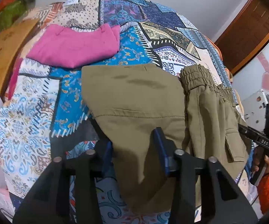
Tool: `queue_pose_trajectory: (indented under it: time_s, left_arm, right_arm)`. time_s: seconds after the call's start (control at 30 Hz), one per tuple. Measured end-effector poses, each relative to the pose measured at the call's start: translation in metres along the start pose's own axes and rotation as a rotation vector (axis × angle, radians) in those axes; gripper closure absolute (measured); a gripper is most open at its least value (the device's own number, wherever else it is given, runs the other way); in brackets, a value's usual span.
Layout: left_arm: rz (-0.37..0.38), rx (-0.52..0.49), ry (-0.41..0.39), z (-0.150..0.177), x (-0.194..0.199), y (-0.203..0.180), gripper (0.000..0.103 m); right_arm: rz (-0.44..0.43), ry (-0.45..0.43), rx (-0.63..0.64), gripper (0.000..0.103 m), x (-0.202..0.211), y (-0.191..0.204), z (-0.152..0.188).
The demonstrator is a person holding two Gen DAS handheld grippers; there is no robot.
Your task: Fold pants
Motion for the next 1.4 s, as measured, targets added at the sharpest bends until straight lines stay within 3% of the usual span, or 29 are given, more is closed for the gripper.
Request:
queue_pose_trajectory:
  time_s: [0.03,0.07,0.1,0.17,0.27,0.43,0.77,1.1,1.4]
  left_arm:
    - [-0.022,-0.007,-0.004,-0.001,0.000,0.001,0.077]
    - [-0.050,-0.014,-0.011,-0.002,0.002,0.002,0.082]
    - [-0.054,-0.015,-0.015,-0.003,0.003,0.003,0.095]
    - [-0.062,-0.014,-0.025,-0.005,0.008,0.003,0.098]
    - [-0.102,-0.040,-0.059,-0.011,0.019,0.000,0.100]
    - [-0.109,-0.066,-0.136,-0.028,0.049,-0.008,0.100]
    - [-0.203,-0.132,-0.282,-0.071,0.106,-0.010,0.100]
    - [-0.279,-0.095,-0.364,-0.126,0.136,0.037,0.100]
    - [-0.347,-0.058,-0.373,-0.172,0.116,0.098,0.100]
  right_arm:
    - [0.005,-0.009,0.004,0.064,0.000,0.001,-0.001]
    - [0.016,-0.023,0.011,0.069,0.001,0.001,-0.002]
    - [0.028,-0.033,0.024,0.071,0.001,0.002,-0.003]
    - [0.048,-0.051,0.052,0.085,0.003,0.006,-0.005]
    - [0.074,-0.072,0.095,0.091,0.009,0.010,-0.010]
    - [0.075,-0.101,0.124,0.094,0.023,0.018,-0.024]
    - [0.057,-0.209,0.245,0.095,0.044,0.071,-0.069]
    - [0.033,-0.261,0.334,0.095,0.024,0.122,-0.126]
    - [0.024,-0.260,0.377,0.095,-0.029,0.156,-0.173]
Point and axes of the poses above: each gripper's, at about its wrist camera, not at the fingertips, and x roughly against the way its jaws point, y to its left, z to its underside, the point moved 8 cm from there along -x, roughly the way its jaws point, and after that the axes turned 1 degree about -y, right-handed, at the moved point
